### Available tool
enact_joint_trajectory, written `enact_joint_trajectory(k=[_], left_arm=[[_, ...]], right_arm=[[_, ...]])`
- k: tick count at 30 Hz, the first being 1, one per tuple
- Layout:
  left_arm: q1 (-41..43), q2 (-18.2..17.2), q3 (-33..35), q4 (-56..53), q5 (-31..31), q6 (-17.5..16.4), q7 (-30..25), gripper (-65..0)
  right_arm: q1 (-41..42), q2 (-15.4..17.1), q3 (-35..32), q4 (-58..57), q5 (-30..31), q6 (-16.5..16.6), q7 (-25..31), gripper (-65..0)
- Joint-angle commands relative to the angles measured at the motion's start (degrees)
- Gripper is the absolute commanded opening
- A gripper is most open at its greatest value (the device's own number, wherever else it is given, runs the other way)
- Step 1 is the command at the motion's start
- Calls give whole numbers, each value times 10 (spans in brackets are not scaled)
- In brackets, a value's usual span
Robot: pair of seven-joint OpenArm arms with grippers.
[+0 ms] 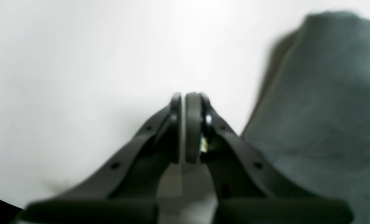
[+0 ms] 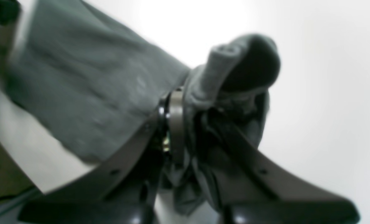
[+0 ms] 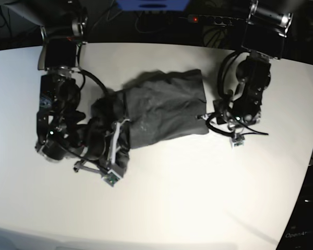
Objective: Fold the T-shirt properly
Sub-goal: 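Grasp the strip's end with the right gripper and lift it toward the left gripper, then fold the right gripper's end over onto the bundle beside the left gripper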
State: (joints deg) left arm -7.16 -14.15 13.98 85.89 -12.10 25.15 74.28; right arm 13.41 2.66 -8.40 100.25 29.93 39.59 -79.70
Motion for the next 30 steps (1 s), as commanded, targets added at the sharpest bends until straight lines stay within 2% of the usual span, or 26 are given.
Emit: enact_joint_trajectory(k=[1, 8, 21, 27, 30], left_arm=[[-1, 5, 2, -2, -14, -2, 6, -621], [-1, 7, 1, -3, -14, -2, 5, -621], [4, 7, 2, 4, -14, -2, 6, -621], [9, 7, 2, 7, -15, -2, 8, -621], [15, 7, 2, 36, -15, -2, 8, -621]], right_arm=[[-1, -3, -5, 9, 5, 4, -3, -646], [-18, -26, -24, 27, 5, 4, -3, -646], [-49, -117, -83, 19, 4, 4, -3, -646], [-43, -117, -82, -13, 10, 4, -3, -646], [-42, -117, -77, -24, 53, 4, -3, -646]])
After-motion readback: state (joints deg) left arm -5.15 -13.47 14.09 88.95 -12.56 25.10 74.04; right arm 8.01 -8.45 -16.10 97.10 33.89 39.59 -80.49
